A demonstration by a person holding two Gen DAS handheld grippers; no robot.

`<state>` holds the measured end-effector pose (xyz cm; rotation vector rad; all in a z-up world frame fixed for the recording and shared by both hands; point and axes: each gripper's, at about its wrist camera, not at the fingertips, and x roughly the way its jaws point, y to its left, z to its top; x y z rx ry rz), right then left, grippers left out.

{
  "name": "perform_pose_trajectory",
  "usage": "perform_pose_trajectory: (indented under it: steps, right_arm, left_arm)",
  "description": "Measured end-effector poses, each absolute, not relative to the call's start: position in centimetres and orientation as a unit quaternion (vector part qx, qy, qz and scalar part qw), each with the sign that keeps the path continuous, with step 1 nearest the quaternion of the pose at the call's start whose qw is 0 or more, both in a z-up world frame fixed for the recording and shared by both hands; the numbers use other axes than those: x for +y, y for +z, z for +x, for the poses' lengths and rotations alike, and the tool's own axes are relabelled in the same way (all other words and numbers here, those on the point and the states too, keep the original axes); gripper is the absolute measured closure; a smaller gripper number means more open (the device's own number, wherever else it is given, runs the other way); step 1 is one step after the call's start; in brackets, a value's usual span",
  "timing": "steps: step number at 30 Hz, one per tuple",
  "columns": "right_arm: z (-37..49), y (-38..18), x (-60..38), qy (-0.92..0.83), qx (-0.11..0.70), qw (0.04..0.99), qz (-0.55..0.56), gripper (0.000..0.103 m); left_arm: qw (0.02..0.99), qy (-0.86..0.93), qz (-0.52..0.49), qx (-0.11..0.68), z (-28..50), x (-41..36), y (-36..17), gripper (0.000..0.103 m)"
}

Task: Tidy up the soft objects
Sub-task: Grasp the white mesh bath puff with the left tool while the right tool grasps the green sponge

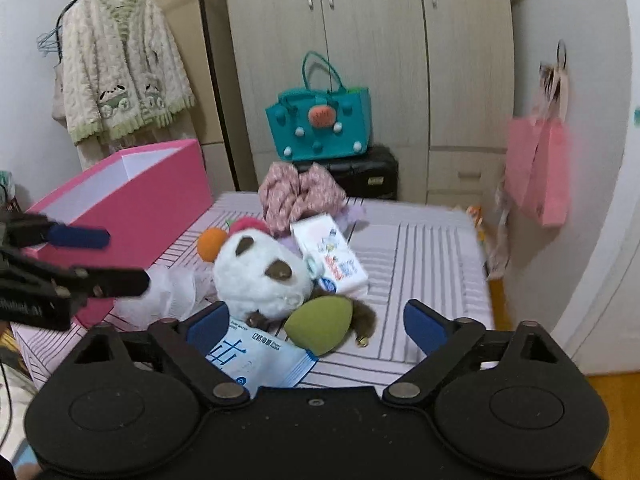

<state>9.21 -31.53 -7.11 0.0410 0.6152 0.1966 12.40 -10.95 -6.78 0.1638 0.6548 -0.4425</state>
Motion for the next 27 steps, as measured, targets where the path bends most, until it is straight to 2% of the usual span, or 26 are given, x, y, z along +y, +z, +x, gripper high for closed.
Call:
perform_pose_trajectory:
  steps: [2, 9, 15, 19, 27]
  right_arm:
    - [10.0, -8.0, -31.7, 0.100, 0.312, 0.944, 0.029, 0.011]
    - [12.2, -10.0, -31.5, 0.104, 0.335, 0.935, 0.048, 0.021]
    - [13.6, -11.0, -31.3, 0.101, 0.354, 0.927, 0.067, 0.035]
    - [14.2, -11.7, -31.1, 0.091, 0.365, 0.923, 0.078, 0.050]
    - [13.6, -12.2, -31.0, 0.067, 0.360, 0.926, 0.090, 0.052]
  left_arm:
    - [0.916, -0.213, 0.078, 0.330, 13.0, -11.2, -7.5, 0.035]
    - [0.910, -0.186, 0.070, 0.363, 15.1, -11.1, -9.7, 0.039]
    - [0.907, -0.180, 0.071, 0.375, 16.3, -11.5, -11.0, 0.040]
    - [0.903, -0.170, 0.068, 0.389, 17.4, -11.5, -12.0, 0.040]
    - [0.899, -0.183, 0.006, 0.397, 18.5, -10.5, -12.8, 0.042]
